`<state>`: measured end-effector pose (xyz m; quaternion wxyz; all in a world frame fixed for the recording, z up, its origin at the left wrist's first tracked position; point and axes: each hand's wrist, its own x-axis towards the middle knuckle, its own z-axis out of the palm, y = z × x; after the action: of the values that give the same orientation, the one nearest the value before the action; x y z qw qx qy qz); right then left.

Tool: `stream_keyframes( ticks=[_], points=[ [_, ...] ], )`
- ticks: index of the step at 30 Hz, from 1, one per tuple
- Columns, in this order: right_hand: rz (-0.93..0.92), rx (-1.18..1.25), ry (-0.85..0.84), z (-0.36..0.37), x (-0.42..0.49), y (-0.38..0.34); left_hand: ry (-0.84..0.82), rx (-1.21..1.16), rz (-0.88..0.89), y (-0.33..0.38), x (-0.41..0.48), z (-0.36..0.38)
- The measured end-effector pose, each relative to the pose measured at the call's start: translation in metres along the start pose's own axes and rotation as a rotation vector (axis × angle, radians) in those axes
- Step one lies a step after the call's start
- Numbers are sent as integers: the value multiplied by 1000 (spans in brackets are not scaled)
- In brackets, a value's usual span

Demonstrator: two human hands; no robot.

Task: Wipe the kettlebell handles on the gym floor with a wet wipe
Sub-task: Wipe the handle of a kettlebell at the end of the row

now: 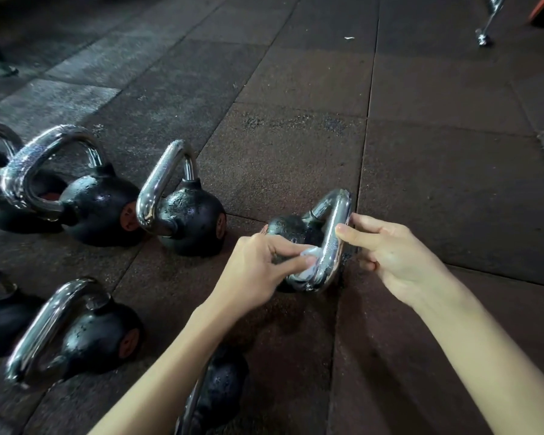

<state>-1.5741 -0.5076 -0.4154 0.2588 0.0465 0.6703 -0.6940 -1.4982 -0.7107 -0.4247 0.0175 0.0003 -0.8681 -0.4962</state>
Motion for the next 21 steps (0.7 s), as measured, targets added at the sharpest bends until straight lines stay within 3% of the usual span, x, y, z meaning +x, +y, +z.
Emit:
stream_keyframes(
  ticks=[5,11,17,21],
  points=[
    [-12,-42,-1,3,1,-3,54,-104,4,2,-17,-1],
    [-19,-41,-13,6,4,0,19,-20,-159,-16,-31,-5],
    [-29,-43,-15,15,5,-3,111,60,-176,-19,-32,-4],
    [-31,-30,37,27,8,-5,156,155,-313,-24,-33,-4]
  ],
)
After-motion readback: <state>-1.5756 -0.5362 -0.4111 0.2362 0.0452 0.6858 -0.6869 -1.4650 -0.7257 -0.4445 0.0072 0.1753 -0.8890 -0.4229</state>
